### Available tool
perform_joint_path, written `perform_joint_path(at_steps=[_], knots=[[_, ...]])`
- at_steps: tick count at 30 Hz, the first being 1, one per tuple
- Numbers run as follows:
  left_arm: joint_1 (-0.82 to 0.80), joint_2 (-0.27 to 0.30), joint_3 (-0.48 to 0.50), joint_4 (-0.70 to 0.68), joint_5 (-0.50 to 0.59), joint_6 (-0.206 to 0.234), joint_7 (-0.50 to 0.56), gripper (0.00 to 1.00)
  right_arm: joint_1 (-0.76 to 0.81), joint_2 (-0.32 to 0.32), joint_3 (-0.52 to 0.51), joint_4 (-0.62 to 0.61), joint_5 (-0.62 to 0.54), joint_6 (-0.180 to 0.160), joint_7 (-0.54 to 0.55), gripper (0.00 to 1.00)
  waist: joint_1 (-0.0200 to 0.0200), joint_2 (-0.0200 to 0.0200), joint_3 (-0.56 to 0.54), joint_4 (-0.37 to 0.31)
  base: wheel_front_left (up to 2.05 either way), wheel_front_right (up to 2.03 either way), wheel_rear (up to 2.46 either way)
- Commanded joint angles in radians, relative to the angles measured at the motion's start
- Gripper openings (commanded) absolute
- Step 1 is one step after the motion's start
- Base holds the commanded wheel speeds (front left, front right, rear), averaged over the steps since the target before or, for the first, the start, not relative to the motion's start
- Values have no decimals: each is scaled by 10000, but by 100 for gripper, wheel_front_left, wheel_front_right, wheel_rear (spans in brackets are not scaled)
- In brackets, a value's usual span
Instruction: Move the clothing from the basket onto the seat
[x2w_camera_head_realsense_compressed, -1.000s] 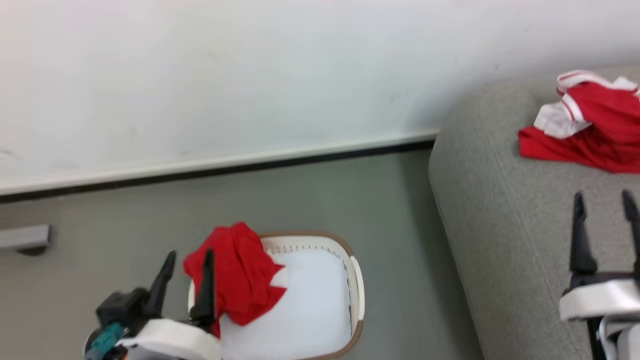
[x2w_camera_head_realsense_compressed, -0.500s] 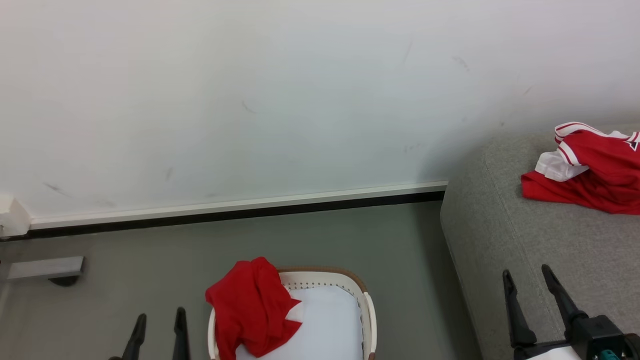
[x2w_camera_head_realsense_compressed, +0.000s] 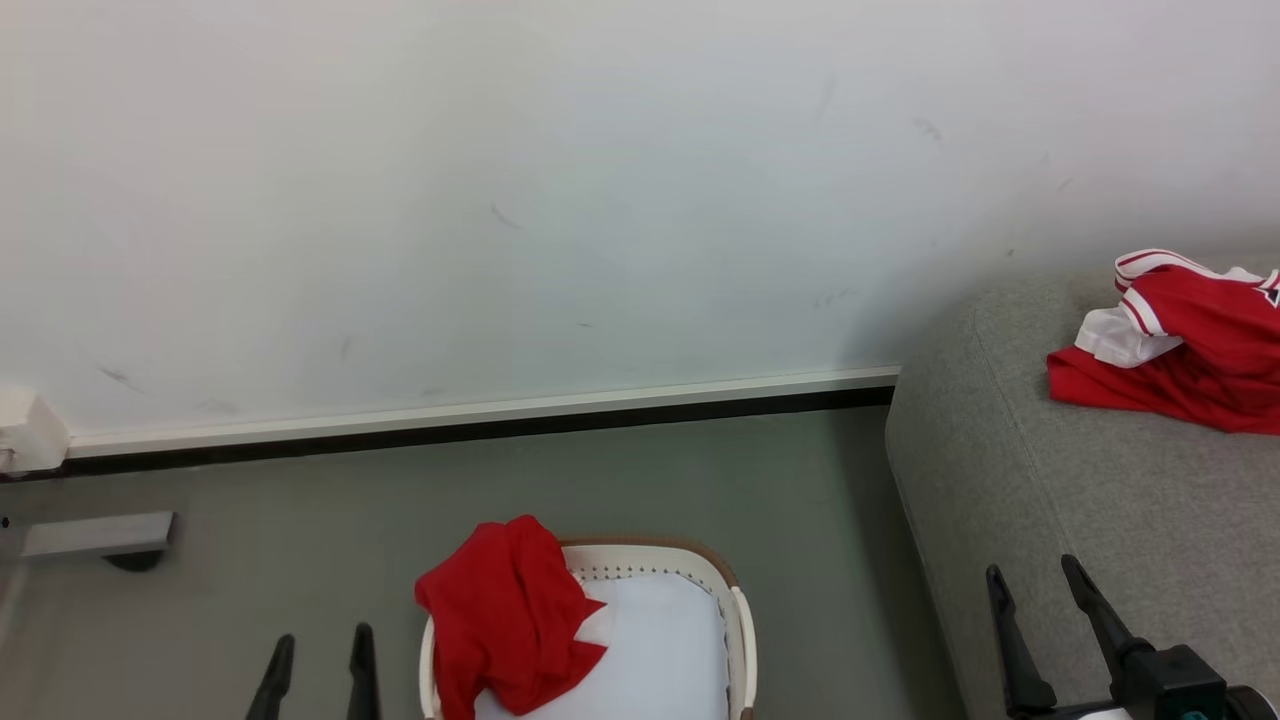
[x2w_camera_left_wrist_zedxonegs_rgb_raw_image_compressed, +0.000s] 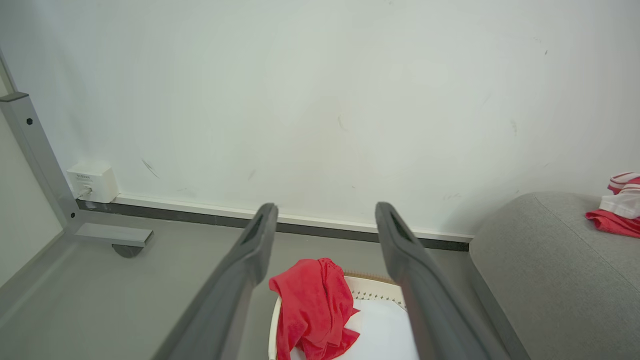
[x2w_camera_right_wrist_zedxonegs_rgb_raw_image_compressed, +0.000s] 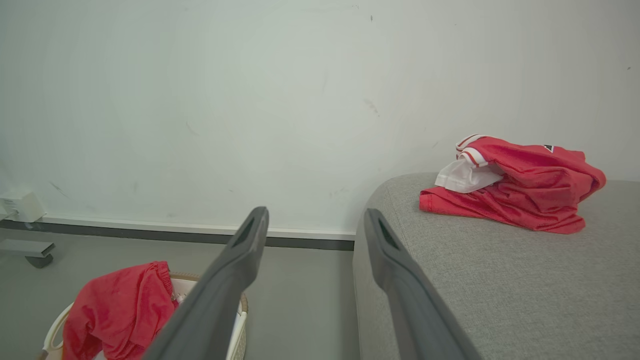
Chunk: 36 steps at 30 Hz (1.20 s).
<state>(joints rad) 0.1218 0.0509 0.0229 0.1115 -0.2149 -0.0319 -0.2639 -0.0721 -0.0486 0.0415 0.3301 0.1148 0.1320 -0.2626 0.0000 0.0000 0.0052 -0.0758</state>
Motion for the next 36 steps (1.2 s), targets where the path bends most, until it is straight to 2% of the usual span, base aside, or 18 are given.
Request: perform_joint_path(at_steps=[1,10,15,24,36], knots=[[99,25,36,-3,57,-29,-8,100,30,-35,13,51,48,-25,-33,100,0,0,2,-12,0,0,0],[5,10,-190,54,-94,30,-9,100,-33,-35,98,38,118,-25,-33,100,0,0,148,-93,0,0,0],[-375,10,-552,370,99,54,-7,100,-239,-33,117,-129,57,-25,-33,100,0,0,607,-158,0,0,0],[-2534,134,-1085,2712,746,368,352,100,-1103,-32,112,-592,206,-25,-33,100,0,0,2526,-468,0,0,0],[-5957,507,-748,6130,957,1360,1162,100,-2299,-28,314,-1041,930,-25,-34,100,0,0,5025,-1262,0,0,0]])
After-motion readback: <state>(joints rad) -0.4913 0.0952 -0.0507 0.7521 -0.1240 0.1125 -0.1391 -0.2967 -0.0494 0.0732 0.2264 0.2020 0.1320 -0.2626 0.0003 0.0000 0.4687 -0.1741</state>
